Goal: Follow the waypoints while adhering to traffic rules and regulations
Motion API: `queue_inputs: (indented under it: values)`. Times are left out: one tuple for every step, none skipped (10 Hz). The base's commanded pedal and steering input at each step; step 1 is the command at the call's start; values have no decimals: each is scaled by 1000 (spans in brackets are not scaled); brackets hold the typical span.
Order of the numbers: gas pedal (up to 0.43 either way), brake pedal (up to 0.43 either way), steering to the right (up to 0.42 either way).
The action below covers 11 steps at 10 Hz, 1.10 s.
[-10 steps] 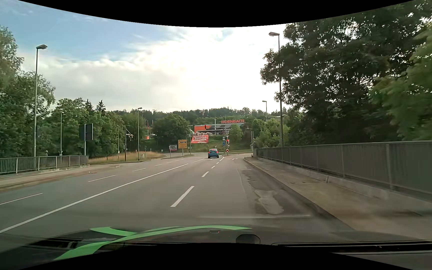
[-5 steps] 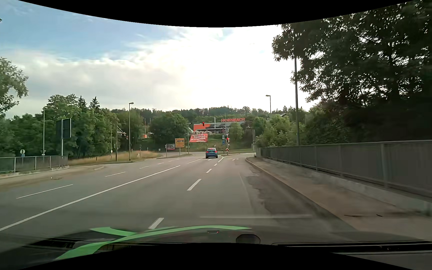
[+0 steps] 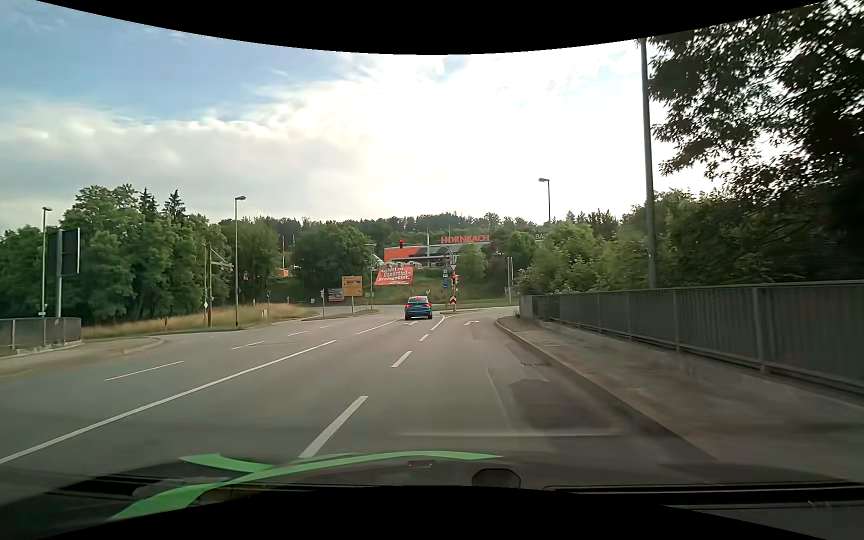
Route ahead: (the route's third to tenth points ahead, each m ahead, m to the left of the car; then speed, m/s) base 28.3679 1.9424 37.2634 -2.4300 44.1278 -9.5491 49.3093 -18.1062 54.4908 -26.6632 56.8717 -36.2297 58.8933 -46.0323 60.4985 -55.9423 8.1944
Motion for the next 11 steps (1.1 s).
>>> queue_inputs:
  values:
    - [130,0,-1]
    - [110,0,-2]
    - [79,0,-3]
    - [20,0,-2]
    - [0,0,-3]
    - [0,0,-3]
    - [0,0,-3]
    - [0,0,-2]
    - [0,0,-2]
    - [0,0,-2]
    - [0,0,-2]
